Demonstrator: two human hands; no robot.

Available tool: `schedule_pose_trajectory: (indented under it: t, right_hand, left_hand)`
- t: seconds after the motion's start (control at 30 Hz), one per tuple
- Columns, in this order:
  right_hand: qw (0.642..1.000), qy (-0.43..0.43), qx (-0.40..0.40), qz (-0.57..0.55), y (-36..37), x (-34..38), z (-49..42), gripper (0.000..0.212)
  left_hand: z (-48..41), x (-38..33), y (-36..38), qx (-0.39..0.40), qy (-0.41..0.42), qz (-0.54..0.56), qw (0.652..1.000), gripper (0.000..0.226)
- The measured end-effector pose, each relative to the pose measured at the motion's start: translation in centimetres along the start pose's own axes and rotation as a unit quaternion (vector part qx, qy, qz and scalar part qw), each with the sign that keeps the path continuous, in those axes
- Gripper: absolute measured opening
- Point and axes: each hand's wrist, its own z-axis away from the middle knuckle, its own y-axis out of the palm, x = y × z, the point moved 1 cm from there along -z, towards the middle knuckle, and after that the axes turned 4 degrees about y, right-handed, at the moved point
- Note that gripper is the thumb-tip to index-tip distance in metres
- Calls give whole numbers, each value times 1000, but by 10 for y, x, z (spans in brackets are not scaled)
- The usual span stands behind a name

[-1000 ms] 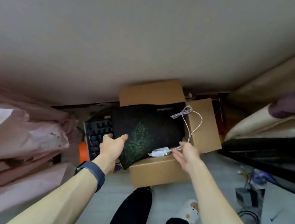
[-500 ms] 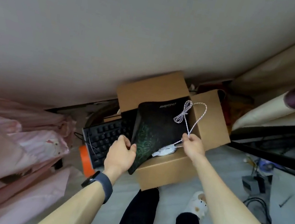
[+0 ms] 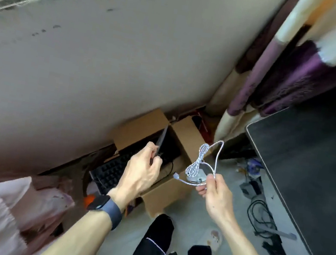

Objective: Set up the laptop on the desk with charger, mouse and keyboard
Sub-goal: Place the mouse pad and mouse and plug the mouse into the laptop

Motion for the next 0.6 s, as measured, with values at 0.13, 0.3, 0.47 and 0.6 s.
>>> schedule_pose_trajectory:
  t: [0.13,0.3,0.47,0.6]
  right_hand:
    - [997,-27,-68,-34,-77,13,48,34]
    - [979,-57,-161,-108,-186,-28,128,38]
    - [940,-48,-250,-227,-278,-108,207,41]
    - [911,-41,-320,-257,-331,-188,266,39]
  left_hand:
    - [35,-72,-9,20,54,-33,998,9]
    - [99,-158,23,65,160,-69,982,10]
    - [166,-267,81,77,260,-66,960,4]
    - [229,-340,148,108,329,-38,937,14]
